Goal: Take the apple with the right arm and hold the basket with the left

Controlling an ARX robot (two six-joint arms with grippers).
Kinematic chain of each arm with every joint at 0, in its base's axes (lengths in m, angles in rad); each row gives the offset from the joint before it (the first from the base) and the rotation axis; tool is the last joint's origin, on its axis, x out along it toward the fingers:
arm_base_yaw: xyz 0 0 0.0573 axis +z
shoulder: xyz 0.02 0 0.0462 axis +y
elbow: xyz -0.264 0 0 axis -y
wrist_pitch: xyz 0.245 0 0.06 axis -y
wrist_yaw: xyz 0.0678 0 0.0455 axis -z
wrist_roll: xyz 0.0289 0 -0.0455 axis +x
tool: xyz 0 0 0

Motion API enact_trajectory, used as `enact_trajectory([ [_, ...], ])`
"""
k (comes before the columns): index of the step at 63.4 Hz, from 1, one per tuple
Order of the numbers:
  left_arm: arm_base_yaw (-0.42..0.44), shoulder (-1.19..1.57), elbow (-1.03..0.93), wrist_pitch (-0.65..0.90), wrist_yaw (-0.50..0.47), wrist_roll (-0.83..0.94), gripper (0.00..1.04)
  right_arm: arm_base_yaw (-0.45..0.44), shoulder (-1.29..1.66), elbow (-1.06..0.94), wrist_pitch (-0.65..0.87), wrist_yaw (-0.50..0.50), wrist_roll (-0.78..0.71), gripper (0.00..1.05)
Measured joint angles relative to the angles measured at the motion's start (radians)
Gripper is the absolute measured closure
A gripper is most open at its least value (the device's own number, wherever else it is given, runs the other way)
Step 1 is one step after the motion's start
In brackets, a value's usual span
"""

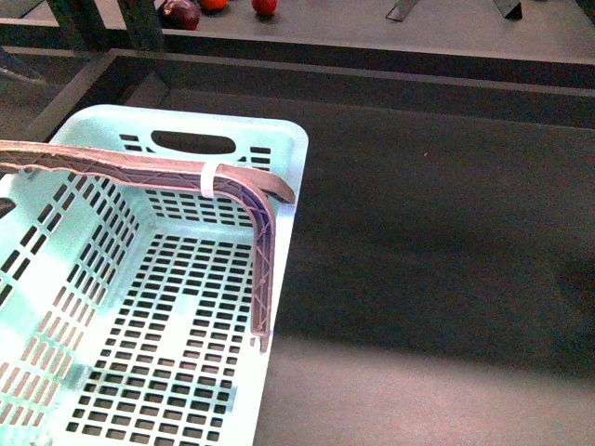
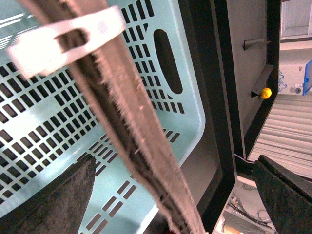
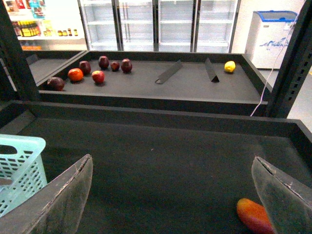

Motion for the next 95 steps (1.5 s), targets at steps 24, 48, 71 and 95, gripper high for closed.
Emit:
enact_trajectory([
  [24, -0.018, 0.186, 0.138, -0.043, -0.035, -0.024, 0.48, 0.000, 0.000, 0.000, 0.000, 0.000, 0.000, 0.09],
  [48, -0.045, 0.215, 0.153, -0.037, -0.023, -0.158, 0.96, 0.000, 0.000, 0.000, 0.000, 0.000, 0.000, 0.09],
  [71, -0.060, 0.065, 0.152, -0.108, -0.037, -0.012, 0.97, 0.000, 0.000, 0.000, 0.000, 0.000, 0.000, 0.09],
  [95, -0.193, -0.009, 0.293, -0.201, -0.004, 0.020, 0.98, 0.000, 0.000, 0.000, 0.000, 0.000, 0.000, 0.09],
])
